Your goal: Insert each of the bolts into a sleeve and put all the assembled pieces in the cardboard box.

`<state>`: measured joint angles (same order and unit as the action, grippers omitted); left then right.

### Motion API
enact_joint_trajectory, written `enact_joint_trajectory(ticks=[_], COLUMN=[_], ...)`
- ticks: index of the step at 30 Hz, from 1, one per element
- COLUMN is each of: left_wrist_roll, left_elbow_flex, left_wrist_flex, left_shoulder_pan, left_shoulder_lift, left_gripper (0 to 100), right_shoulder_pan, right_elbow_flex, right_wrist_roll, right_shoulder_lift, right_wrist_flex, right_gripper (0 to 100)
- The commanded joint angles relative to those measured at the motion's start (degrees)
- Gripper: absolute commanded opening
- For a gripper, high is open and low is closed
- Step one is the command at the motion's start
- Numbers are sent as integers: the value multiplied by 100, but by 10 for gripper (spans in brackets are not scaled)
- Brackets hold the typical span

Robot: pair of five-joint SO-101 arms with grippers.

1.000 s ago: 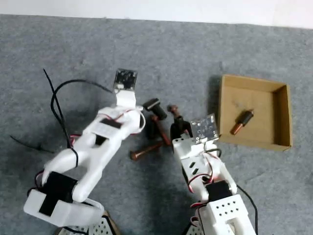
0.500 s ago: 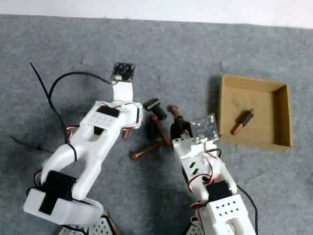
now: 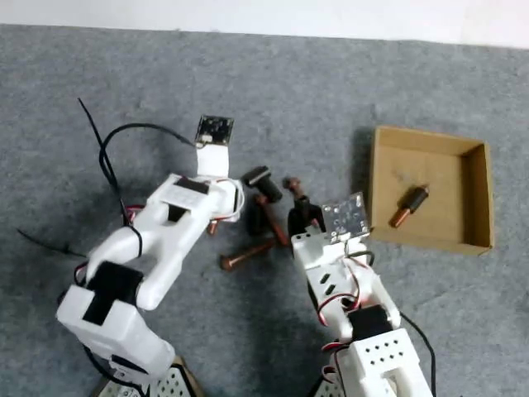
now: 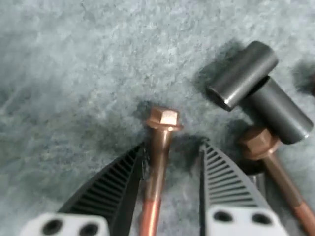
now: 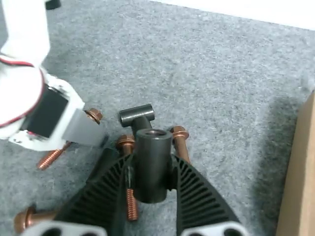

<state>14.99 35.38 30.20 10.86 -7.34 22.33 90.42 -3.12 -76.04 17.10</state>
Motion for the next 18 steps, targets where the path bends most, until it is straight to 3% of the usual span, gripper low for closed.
enact_joint_trajectory(ticks=[1, 9, 18], left_wrist_roll=[-105, -114, -114], left_elbow_flex=[-330, -303, -277], left_wrist_flex=[-132, -132, -141], left_shoulder_pan=[-92, -171, -198], left_shoulder_lift=[-31, -48, 13], left_gripper=[127, 8, 5], right_shoulder_pan=[-84, -84, -84], right_elbow_flex=[-66, -66, -66], right_wrist_roll=[-53, -53, -53], right_shoulder_lift=[-127, -127, -127], right_wrist_flex=[-145, -145, -145], right_gripper=[5, 5, 5])
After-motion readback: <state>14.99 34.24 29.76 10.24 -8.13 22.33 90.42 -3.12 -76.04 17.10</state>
